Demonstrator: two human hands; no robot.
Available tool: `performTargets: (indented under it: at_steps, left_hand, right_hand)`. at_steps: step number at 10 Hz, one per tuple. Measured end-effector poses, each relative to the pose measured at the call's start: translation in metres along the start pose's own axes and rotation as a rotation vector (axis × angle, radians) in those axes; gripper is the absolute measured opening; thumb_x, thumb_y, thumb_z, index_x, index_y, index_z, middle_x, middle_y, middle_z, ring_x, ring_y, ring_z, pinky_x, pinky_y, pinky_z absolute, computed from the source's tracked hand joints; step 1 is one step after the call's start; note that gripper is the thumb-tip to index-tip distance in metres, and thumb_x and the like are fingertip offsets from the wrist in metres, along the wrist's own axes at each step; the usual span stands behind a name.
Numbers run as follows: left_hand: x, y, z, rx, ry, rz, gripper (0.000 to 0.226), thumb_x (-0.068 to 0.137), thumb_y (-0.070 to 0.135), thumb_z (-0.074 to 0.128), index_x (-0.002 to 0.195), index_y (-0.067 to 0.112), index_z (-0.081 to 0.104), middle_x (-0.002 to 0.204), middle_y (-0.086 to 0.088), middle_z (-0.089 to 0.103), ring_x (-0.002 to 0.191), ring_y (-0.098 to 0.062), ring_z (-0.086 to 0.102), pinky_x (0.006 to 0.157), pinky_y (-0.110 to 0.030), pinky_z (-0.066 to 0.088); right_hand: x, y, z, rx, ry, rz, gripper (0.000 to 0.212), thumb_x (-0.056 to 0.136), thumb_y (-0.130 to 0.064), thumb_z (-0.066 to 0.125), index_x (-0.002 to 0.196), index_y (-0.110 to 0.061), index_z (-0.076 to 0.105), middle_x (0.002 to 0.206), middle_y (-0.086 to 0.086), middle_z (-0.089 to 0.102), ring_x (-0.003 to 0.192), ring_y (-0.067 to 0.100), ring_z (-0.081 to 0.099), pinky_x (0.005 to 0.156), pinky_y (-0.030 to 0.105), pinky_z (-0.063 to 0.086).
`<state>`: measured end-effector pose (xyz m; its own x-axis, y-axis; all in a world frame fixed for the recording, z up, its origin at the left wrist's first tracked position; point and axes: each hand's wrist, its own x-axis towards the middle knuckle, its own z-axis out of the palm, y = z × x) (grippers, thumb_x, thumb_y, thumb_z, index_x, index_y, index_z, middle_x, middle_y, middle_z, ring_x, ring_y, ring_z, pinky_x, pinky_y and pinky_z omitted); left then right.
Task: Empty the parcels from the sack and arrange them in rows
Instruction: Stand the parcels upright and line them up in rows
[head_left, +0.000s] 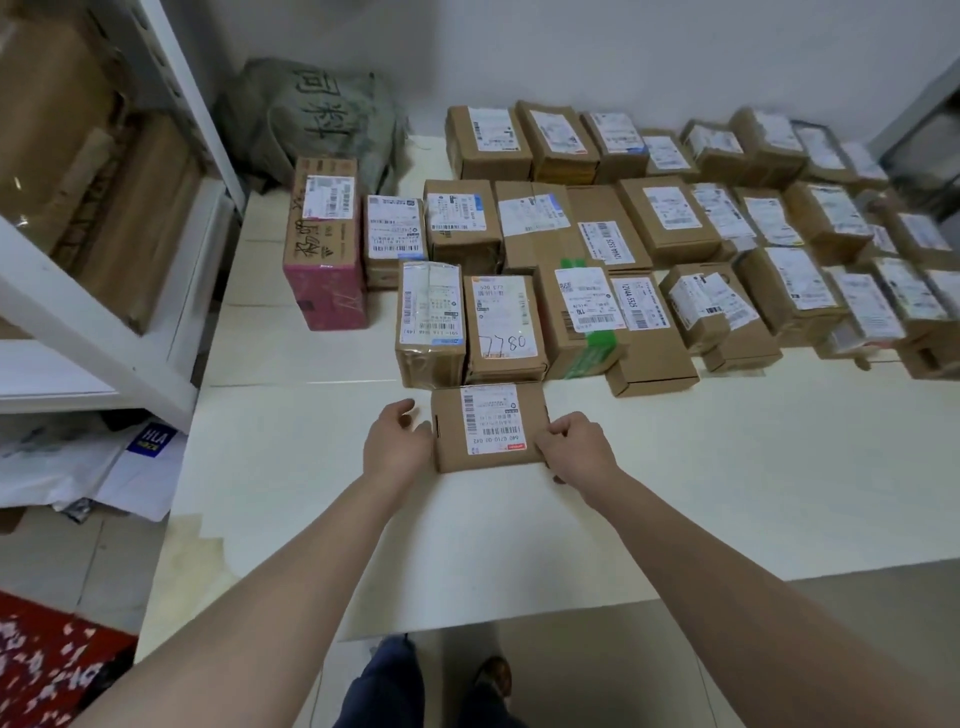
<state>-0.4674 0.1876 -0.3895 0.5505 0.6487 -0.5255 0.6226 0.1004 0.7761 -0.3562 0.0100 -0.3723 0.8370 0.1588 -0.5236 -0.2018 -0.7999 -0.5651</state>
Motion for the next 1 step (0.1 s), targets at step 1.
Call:
performTargets:
  at_steps: [1]
  left_hand:
    - [0.0123,-0.0118,-0.0092,0.166,0.021,0.053,0.047,0.094,0.013,0.055,0.140,0.016,0.050,0.135,-0.008,0.057,0.120,-0.025,0.057,0.096,-0.035,0.044]
  right_hand:
    - [0.0052,0.0063,-0.0049,-0.028,0.007,0.024,0.028,0.088,-0.034,0.057,0.110,-0.016,0.058,0.111,0.009,0.064,0.093,0.025,0.065,0.082,0.042,0.058]
